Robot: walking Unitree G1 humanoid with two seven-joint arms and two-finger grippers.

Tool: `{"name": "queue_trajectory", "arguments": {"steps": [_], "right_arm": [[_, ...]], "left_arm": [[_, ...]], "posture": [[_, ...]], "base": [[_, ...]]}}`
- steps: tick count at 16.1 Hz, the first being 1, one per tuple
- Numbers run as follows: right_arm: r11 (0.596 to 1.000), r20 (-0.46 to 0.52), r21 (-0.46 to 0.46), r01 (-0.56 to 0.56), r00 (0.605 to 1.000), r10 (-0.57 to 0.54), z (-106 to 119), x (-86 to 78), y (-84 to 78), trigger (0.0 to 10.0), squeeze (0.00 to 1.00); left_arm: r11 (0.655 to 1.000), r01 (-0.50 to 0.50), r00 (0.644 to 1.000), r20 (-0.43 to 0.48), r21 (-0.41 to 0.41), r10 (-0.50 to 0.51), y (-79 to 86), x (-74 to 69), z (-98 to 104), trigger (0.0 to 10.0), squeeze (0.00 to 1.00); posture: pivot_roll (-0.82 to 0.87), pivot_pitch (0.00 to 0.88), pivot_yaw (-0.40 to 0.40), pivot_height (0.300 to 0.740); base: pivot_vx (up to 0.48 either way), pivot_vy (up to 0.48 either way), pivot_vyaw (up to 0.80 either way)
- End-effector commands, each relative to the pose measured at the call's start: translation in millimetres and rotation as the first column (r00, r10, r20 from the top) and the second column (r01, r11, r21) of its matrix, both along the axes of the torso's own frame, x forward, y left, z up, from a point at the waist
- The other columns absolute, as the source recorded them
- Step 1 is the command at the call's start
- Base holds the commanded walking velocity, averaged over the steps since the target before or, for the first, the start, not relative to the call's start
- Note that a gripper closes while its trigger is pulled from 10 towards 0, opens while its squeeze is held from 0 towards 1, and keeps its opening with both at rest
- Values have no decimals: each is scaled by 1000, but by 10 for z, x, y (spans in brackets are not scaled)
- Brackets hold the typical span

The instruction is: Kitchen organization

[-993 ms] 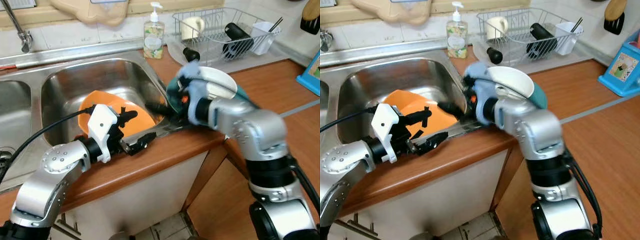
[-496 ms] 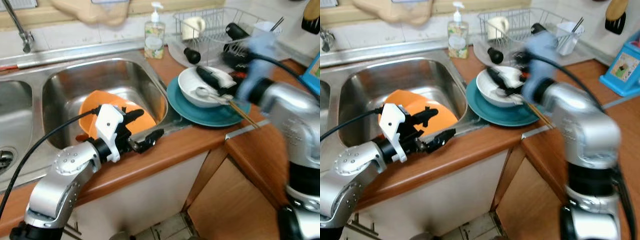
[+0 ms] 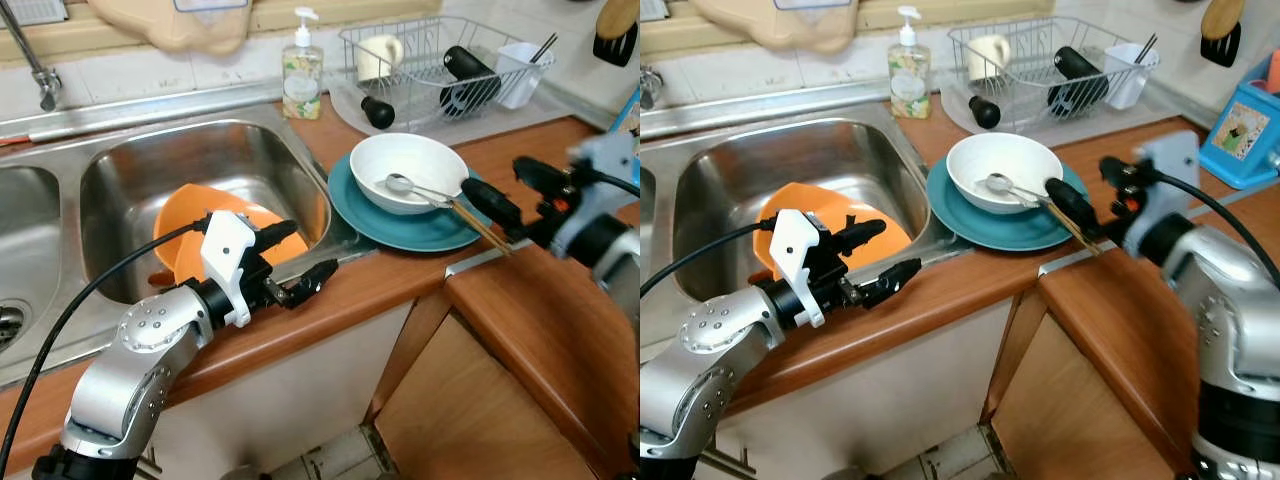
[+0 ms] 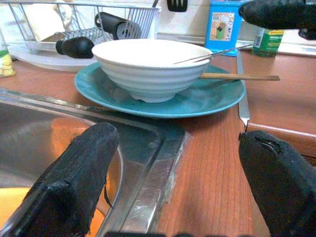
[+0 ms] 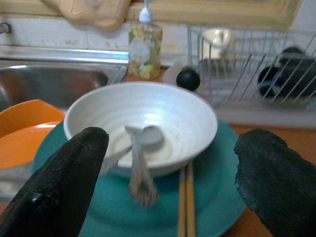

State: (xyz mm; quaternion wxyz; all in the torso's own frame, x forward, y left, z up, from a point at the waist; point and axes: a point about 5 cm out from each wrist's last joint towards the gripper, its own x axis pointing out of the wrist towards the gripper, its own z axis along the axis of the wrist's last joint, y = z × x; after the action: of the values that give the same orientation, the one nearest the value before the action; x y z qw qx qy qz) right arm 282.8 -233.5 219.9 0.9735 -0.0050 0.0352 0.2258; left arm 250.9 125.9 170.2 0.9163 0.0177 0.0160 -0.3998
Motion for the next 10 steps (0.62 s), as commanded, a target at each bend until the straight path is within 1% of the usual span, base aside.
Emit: {"name": "queue_trajectory", "arguments": {"steps": [1, 2, 3, 4, 5, 7, 10], "right_arm": [[1000, 3, 16, -7, 1000, 7, -8, -17, -42, 10000, 0], [1000, -11, 24, -15, 1000, 15, -44, -31, -45, 8667, 0], [1000, -28, 24, -15, 999, 15, -90, -38, -53, 4353, 0], [1000, -36, 18, -11, 999, 12, -119, -29, -56, 2196, 0], [1000, -38, 16, -8, 999, 8, -132, -13, -50, 1059, 0], [1000, -43, 20, -1, 999, 2, -148, 27, -31, 0, 0], [999, -46, 33, -23, 999, 24, -184, 87, 32, 0, 0]], "left_arm": [[1000, 7, 1000, 0, 1, -7, -12, -12, 19, 10000, 0], [1000, 7, 1000, -1, 1, -7, -4, -16, 16, 10000, 0], [1000, 5, 1000, -2, 2, -5, 2, -22, 16, 10000, 0], [1000, 4, 1000, -3, 1, -4, 3, -23, 15, 10000, 0], [1000, 5, 1000, -3, 2, -5, 2, -25, 15, 10000, 0], [1000, 5, 1000, -3, 4, -5, 5, -23, 15, 10000, 0], [1000, 3, 1000, -3, 8, -3, 14, -22, 14, 10000, 0]], "posture": [[-152, 0, 9, 740], [-152, 0, 9, 740], [-152, 0, 8, 740], [-152, 0, 8, 740], [-151, 0, 9, 740], [-148, 0, 8, 740], [-148, 0, 8, 740]], "base": [[0, 0, 0], [0, 0, 0], [0, 0, 0], [0, 0, 0], [0, 0, 0], [0, 0, 0], [0, 0, 0]]}}
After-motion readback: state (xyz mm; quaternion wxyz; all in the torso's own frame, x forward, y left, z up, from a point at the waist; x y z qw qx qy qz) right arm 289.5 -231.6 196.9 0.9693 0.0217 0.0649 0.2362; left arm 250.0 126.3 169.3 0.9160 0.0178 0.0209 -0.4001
